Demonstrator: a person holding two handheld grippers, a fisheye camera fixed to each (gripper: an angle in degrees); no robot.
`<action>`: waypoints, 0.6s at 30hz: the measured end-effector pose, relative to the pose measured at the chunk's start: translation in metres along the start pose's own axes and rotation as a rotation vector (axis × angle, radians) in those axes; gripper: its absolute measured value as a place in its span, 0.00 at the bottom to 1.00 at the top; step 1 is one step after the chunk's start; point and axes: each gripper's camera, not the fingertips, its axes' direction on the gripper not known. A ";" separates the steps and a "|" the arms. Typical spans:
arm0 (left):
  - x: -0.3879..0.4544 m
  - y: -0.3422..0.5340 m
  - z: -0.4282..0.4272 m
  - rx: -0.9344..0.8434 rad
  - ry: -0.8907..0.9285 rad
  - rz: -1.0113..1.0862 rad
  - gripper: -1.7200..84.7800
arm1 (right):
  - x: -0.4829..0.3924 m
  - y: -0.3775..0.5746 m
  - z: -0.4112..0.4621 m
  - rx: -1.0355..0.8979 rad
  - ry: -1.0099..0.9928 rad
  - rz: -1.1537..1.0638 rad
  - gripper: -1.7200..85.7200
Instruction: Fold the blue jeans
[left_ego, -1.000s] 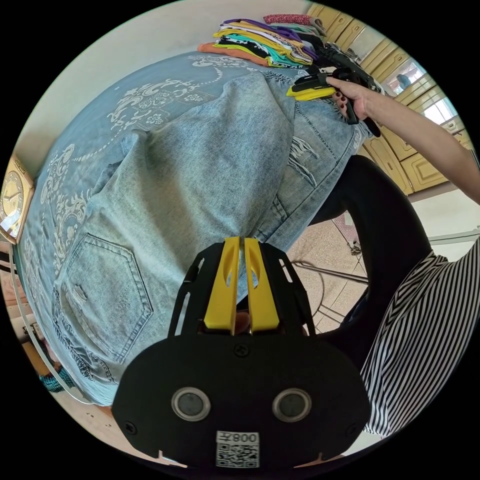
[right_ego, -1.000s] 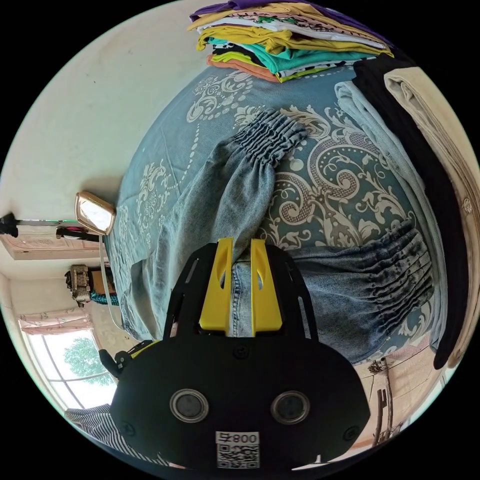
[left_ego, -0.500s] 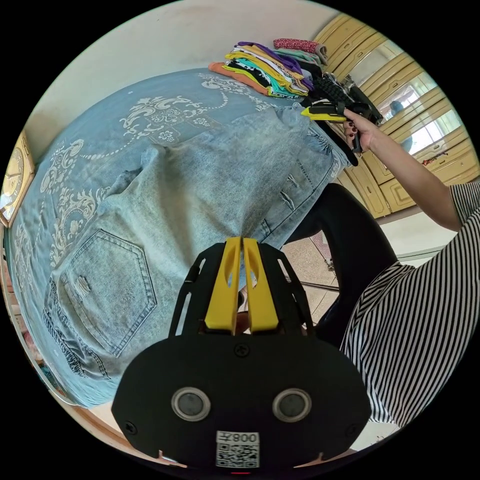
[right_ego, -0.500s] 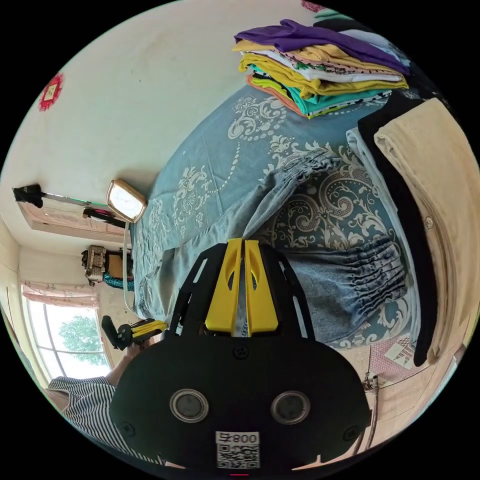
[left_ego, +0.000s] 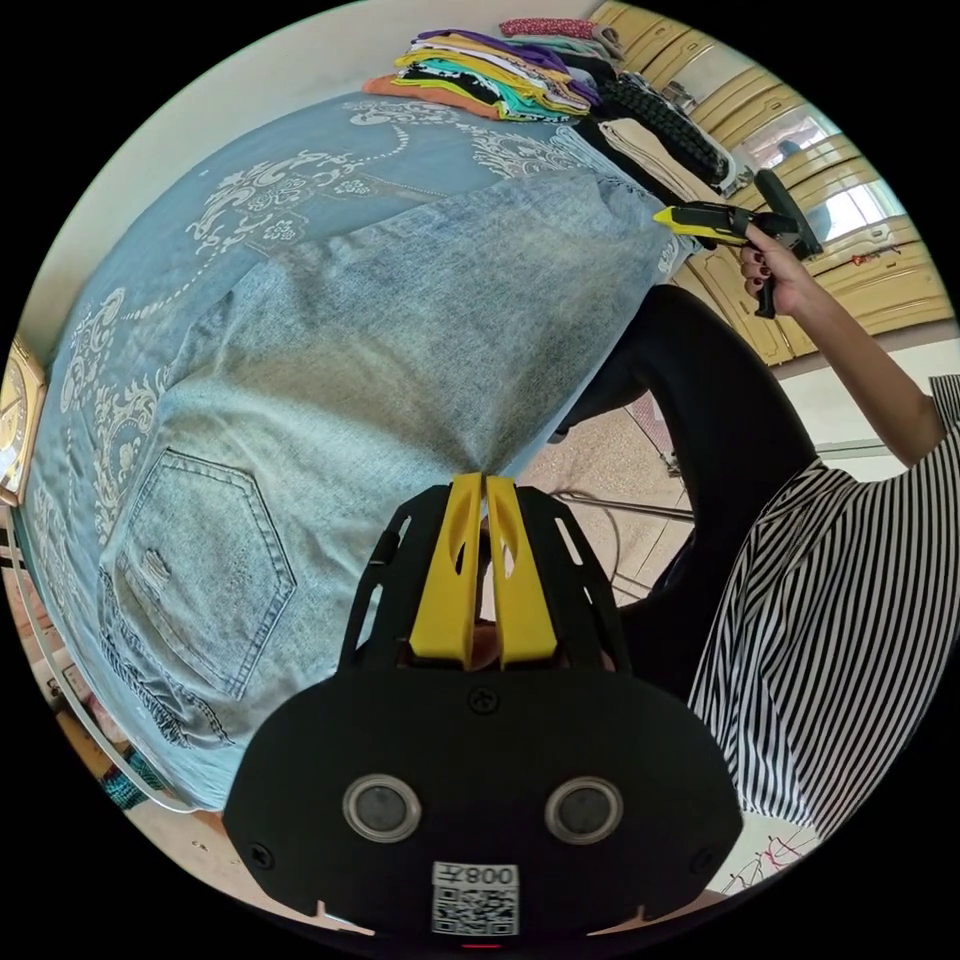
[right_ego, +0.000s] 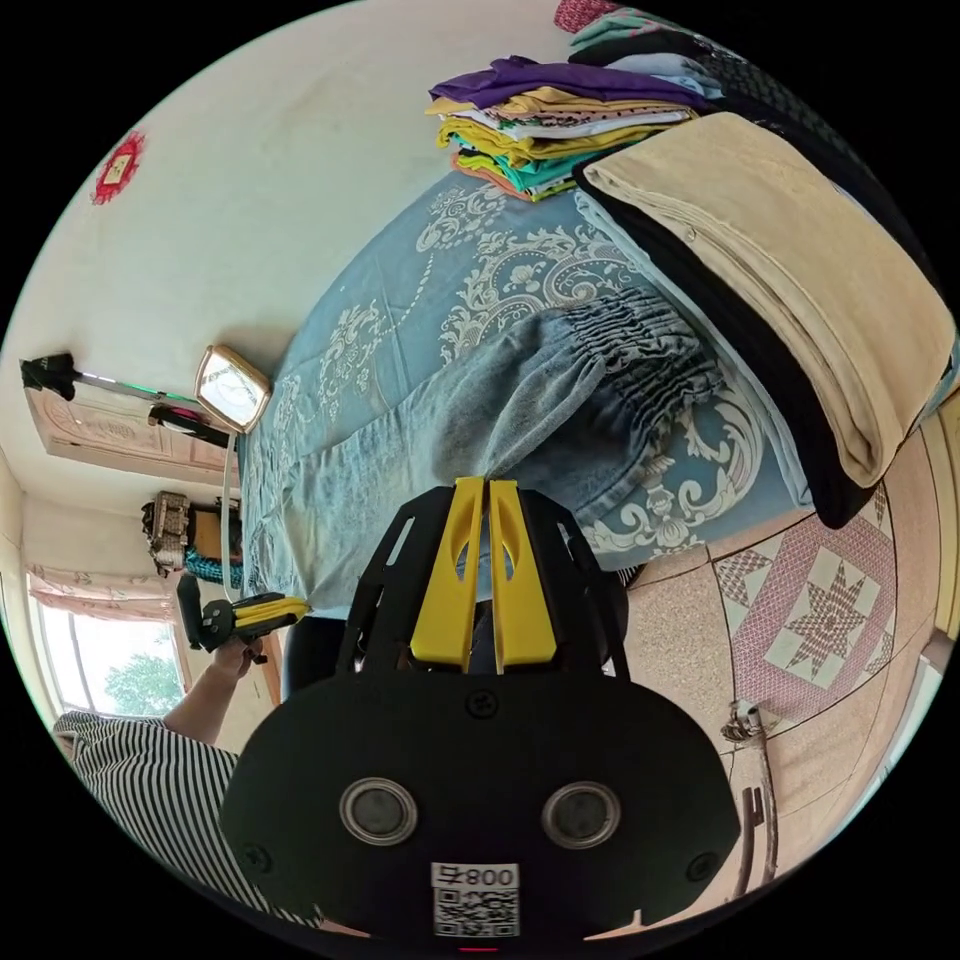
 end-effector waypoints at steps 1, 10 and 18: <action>0.001 -0.005 0.002 -0.005 0.001 -0.010 0.03 | 0.003 0.002 0.001 -0.003 0.003 0.001 0.03; 0.012 -0.048 0.013 -0.042 -0.021 -0.040 0.04 | 0.029 0.028 0.015 -0.048 0.049 -0.008 0.03; 0.021 -0.071 -0.008 -0.002 0.061 -0.087 0.09 | 0.066 0.055 0.011 -0.011 -0.073 0.075 0.05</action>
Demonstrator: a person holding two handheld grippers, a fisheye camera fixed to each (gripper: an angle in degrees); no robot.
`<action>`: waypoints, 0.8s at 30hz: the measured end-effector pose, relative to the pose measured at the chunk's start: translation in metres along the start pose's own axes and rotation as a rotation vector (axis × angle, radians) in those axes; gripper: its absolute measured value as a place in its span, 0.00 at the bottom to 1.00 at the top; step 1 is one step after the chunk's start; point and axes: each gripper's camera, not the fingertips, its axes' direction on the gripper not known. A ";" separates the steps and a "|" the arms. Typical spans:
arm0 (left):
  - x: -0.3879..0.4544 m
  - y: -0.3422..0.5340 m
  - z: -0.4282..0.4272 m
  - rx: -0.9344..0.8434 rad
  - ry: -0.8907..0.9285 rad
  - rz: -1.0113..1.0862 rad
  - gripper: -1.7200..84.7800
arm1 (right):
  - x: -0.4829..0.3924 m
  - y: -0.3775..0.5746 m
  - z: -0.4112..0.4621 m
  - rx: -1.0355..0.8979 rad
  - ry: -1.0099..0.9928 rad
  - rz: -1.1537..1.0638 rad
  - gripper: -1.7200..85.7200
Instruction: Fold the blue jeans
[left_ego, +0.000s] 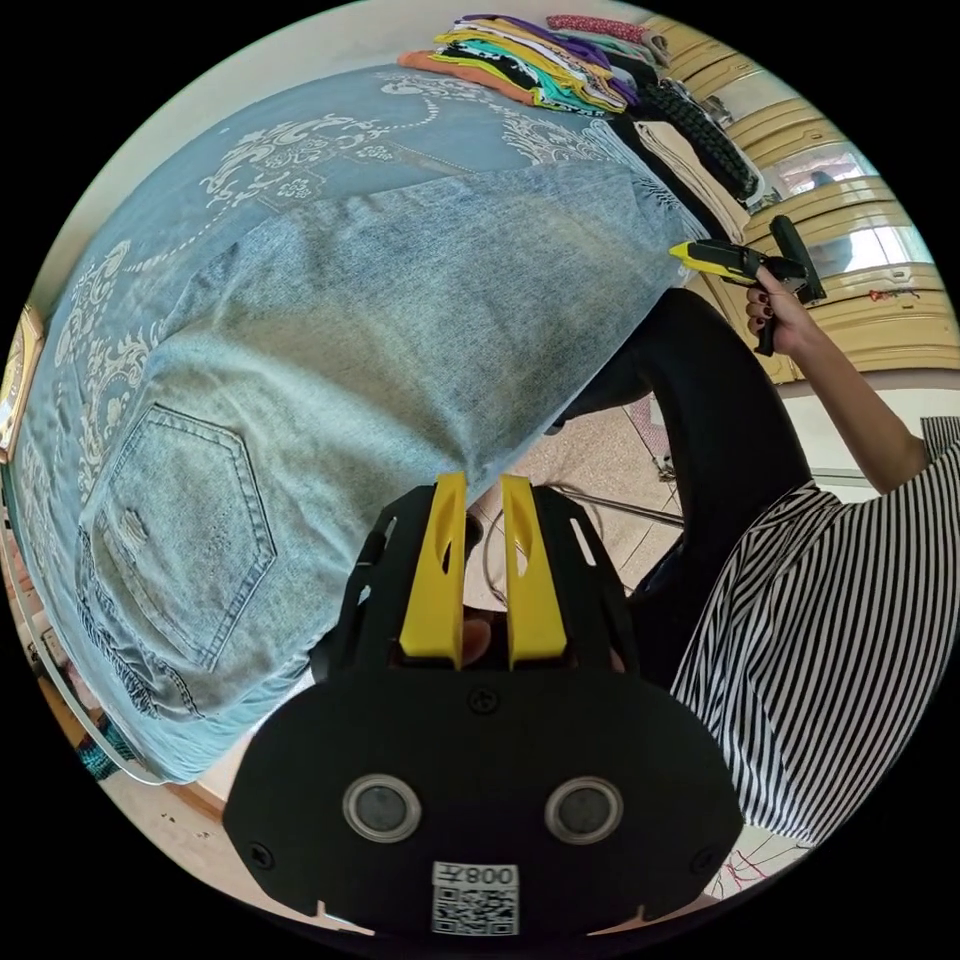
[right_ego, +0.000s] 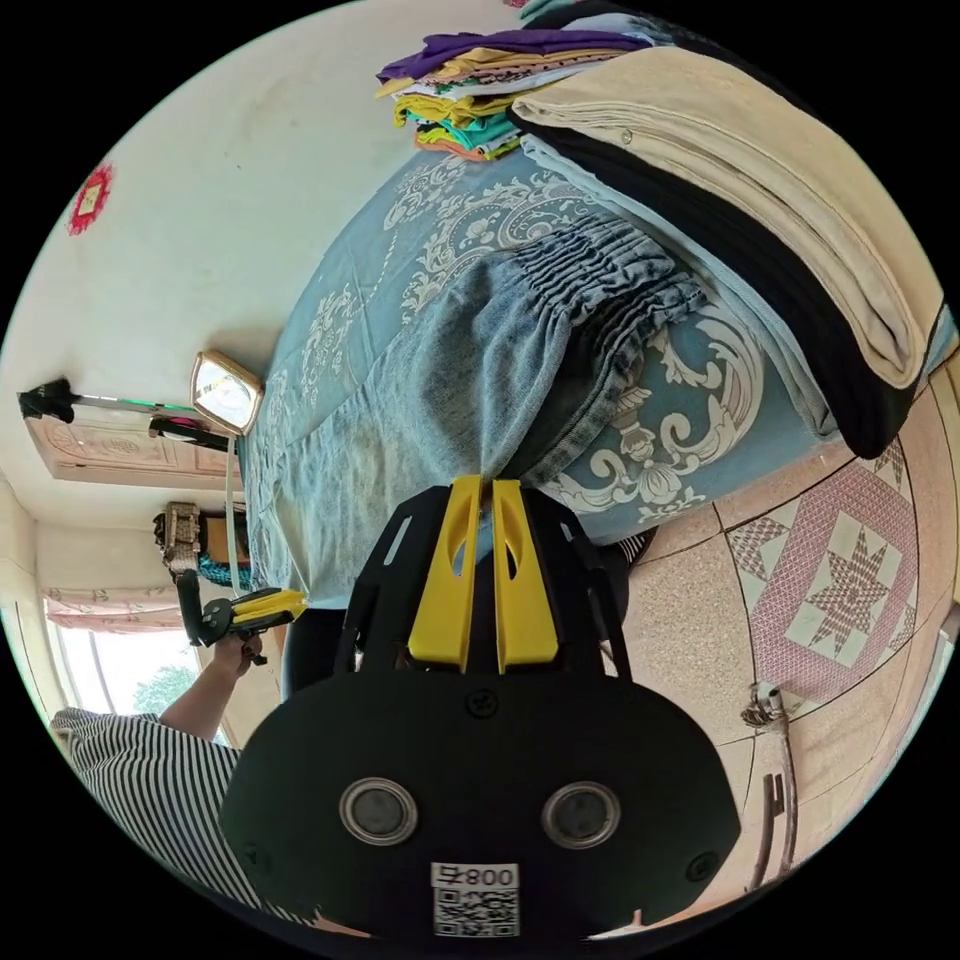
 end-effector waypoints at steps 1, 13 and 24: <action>0.006 -0.006 -0.006 0.035 0.026 0.005 0.10 | 0.002 0.002 -0.003 0.016 -0.006 0.004 0.06; 0.096 -0.256 -0.007 0.174 0.144 0.409 0.12 | 0.033 -0.002 -0.033 0.182 -0.007 0.064 0.10; 0.144 -0.382 0.042 -0.008 0.100 0.466 0.06 | 0.018 0.002 -0.037 0.150 -0.021 0.010 0.04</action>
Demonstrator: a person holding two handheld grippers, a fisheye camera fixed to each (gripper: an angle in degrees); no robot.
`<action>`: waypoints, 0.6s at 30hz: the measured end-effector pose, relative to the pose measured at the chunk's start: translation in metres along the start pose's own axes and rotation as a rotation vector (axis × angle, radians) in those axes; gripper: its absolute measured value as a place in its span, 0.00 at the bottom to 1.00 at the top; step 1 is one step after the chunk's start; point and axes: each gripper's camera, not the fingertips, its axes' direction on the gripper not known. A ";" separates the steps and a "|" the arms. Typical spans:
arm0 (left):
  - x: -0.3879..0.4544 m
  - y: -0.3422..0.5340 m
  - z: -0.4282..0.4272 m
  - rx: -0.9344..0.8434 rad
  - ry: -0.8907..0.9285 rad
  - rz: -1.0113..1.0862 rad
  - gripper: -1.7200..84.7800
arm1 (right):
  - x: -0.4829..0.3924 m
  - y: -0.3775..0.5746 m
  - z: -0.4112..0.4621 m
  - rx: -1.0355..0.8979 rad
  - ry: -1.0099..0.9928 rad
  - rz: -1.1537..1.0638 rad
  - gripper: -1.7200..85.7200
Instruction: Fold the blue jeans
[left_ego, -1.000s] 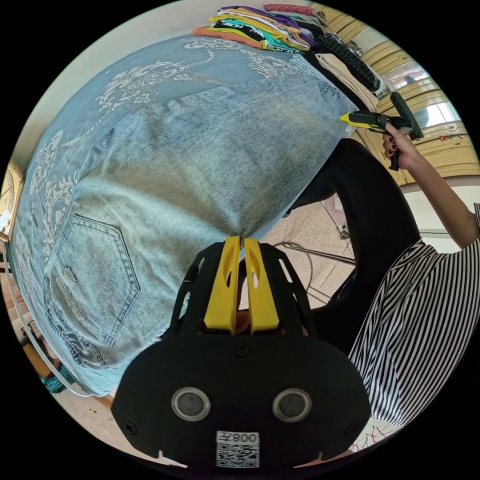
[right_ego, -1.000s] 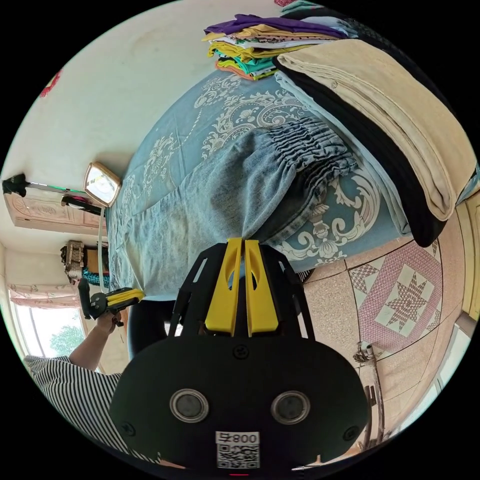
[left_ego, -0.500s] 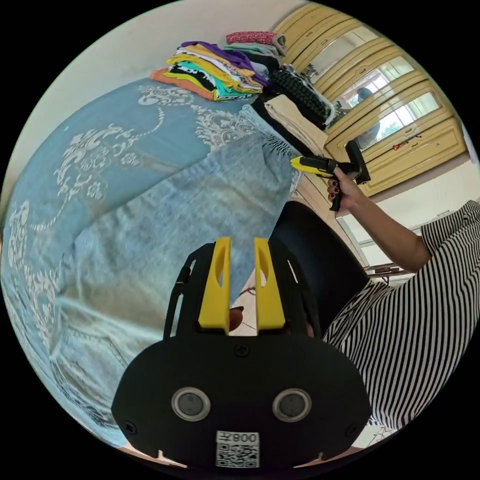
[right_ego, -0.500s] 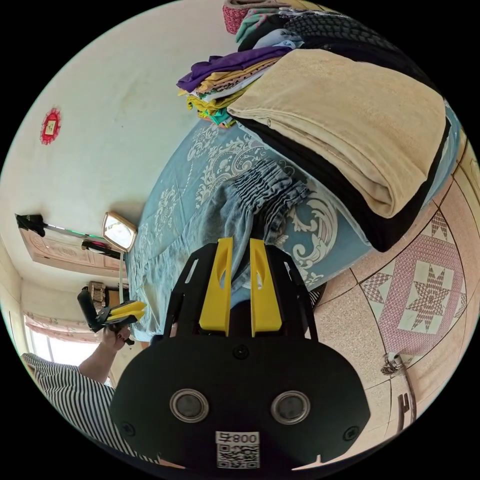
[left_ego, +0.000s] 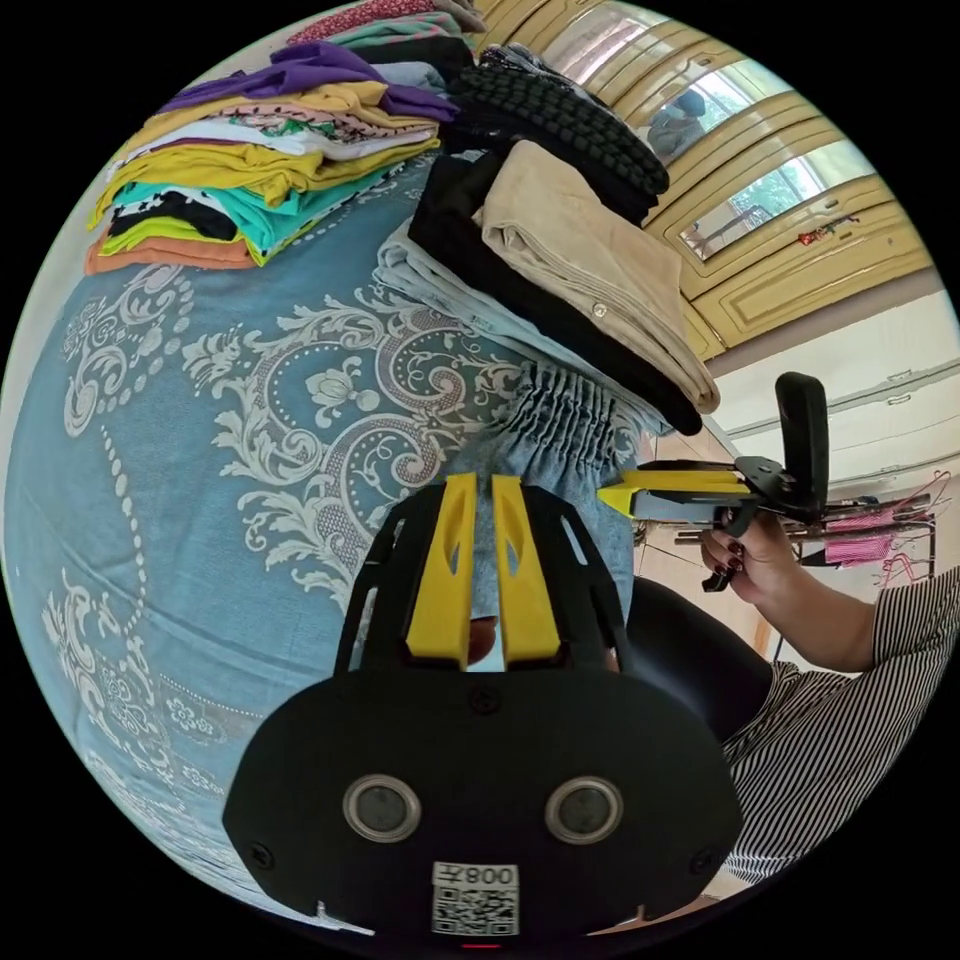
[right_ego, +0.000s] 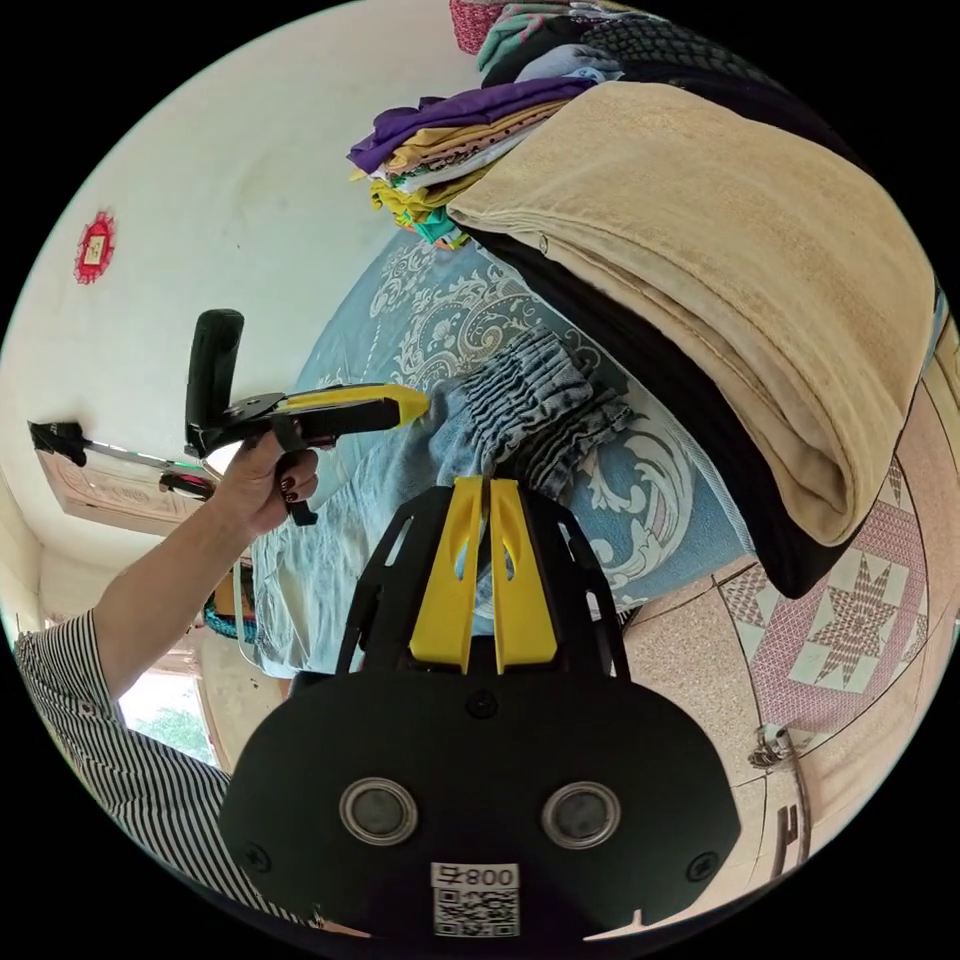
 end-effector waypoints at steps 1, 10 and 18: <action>0.002 0.000 -0.003 0.024 -0.006 0.006 0.05 | -0.001 0.001 -0.002 0.005 -0.011 -0.004 0.04; 0.010 -0.012 -0.007 0.059 -0.037 0.030 0.03 | -0.018 0.014 -0.028 0.046 -0.037 -0.018 0.03; 0.002 -0.007 -0.001 0.055 -0.074 0.002 0.04 | -0.036 0.008 -0.025 0.018 -0.076 0.039 0.03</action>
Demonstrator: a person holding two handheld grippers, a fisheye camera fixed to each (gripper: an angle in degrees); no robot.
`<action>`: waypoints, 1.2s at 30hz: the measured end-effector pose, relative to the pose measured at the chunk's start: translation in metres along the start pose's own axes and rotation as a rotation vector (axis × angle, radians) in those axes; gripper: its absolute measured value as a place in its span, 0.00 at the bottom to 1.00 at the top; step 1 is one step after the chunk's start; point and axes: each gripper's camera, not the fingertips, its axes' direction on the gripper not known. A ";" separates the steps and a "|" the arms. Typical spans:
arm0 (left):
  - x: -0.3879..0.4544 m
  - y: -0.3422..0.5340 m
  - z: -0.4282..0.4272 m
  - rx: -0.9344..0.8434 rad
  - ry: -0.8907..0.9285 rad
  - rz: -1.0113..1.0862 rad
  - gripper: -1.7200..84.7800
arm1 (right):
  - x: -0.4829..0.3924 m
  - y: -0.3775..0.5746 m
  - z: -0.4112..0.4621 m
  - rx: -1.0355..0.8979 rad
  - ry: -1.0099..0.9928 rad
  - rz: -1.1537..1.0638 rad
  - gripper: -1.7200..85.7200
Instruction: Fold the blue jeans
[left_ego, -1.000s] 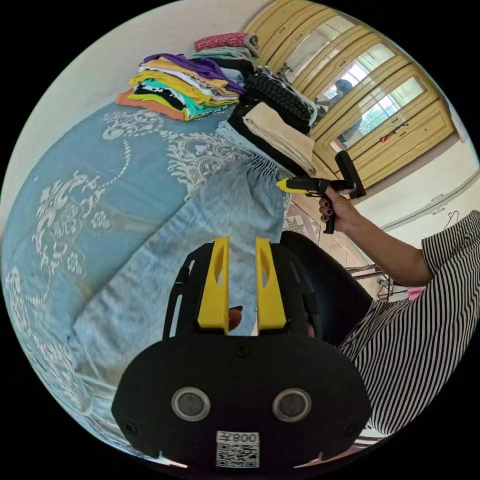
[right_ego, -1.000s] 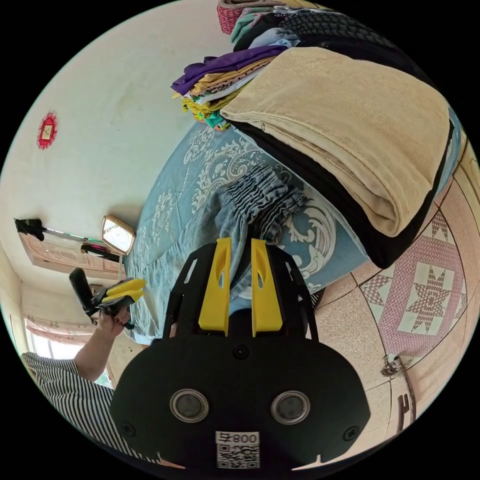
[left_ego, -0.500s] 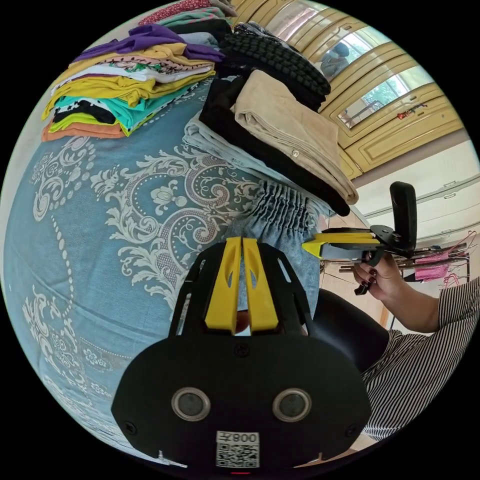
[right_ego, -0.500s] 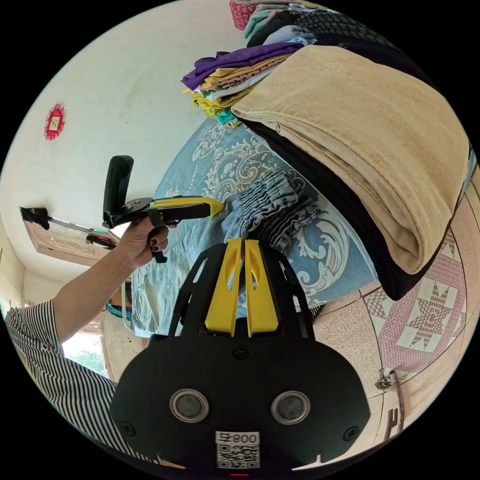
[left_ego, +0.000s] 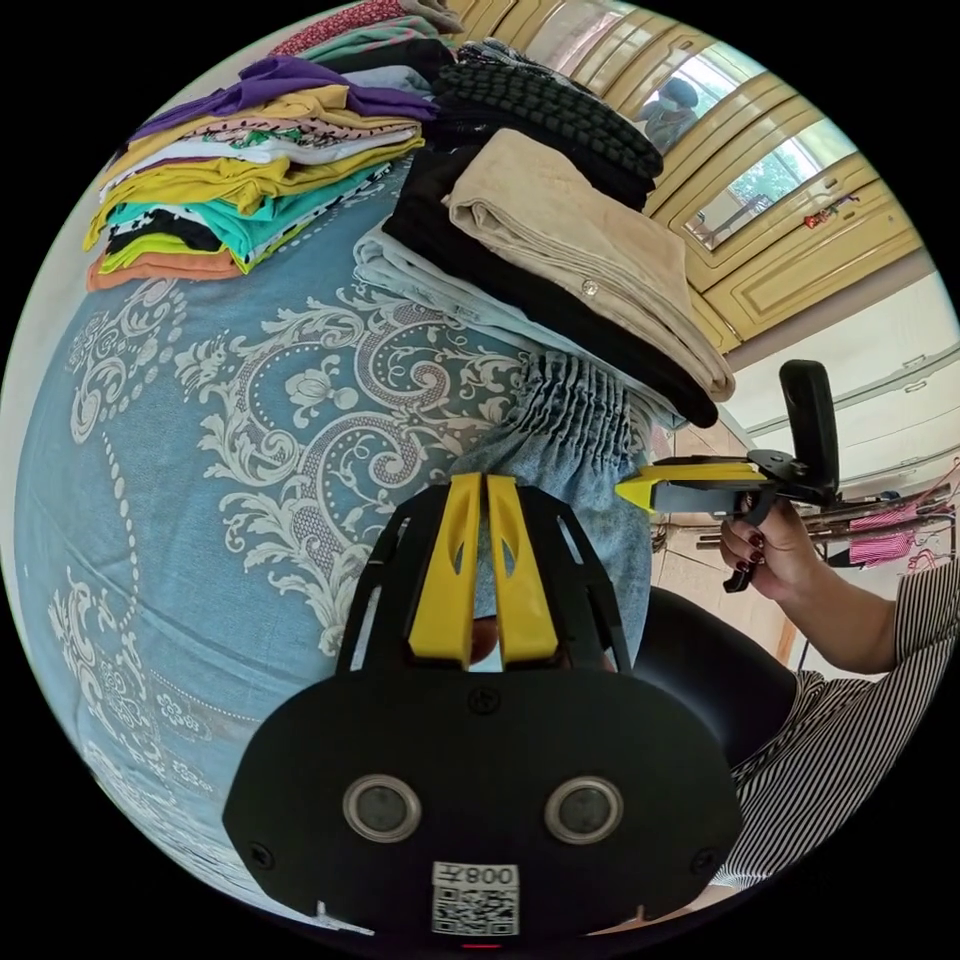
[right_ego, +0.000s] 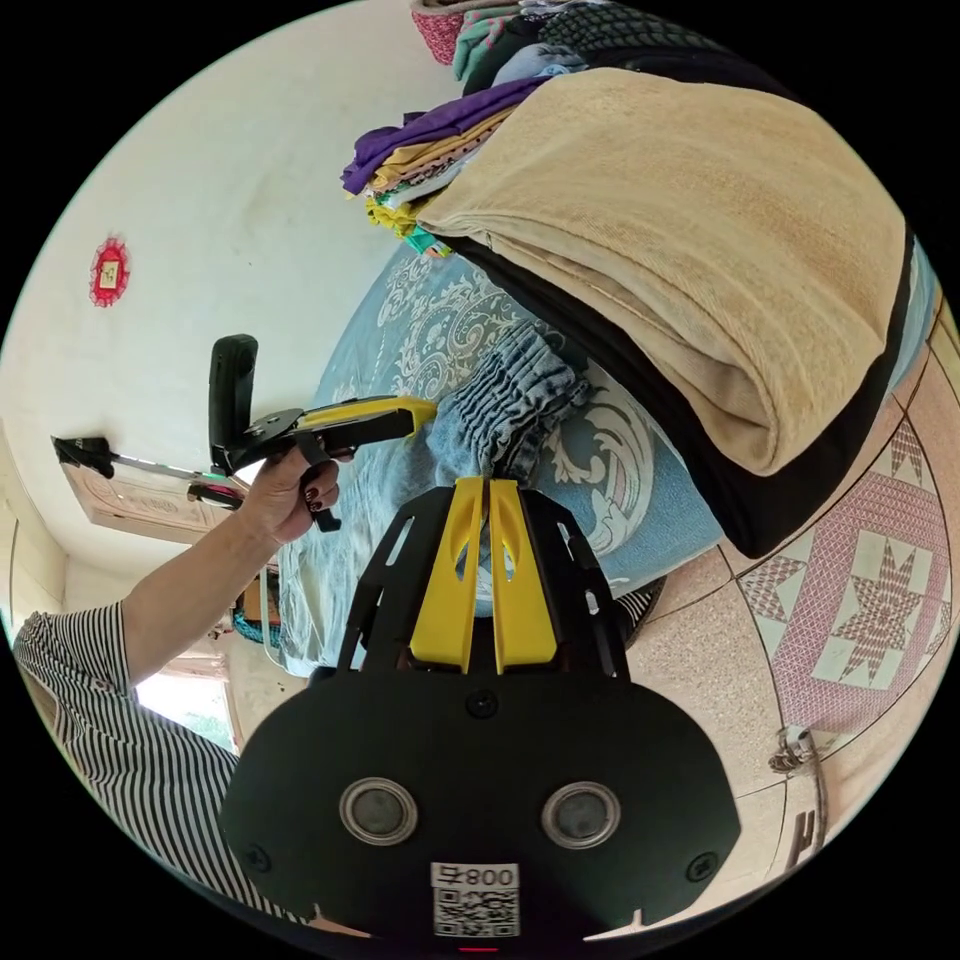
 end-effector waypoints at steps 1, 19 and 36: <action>-0.001 0.003 -0.004 0.016 -0.010 -0.007 0.04 | -0.004 0.000 -0.001 0.002 0.000 0.000 0.03; -0.051 0.135 -0.070 0.220 0.024 -0.178 0.07 | -0.175 -0.032 0.023 -0.110 0.332 -0.264 0.02; -0.256 0.480 -0.164 0.247 -0.116 -0.759 0.11 | -0.562 -0.015 0.253 -0.611 -0.085 -1.034 0.02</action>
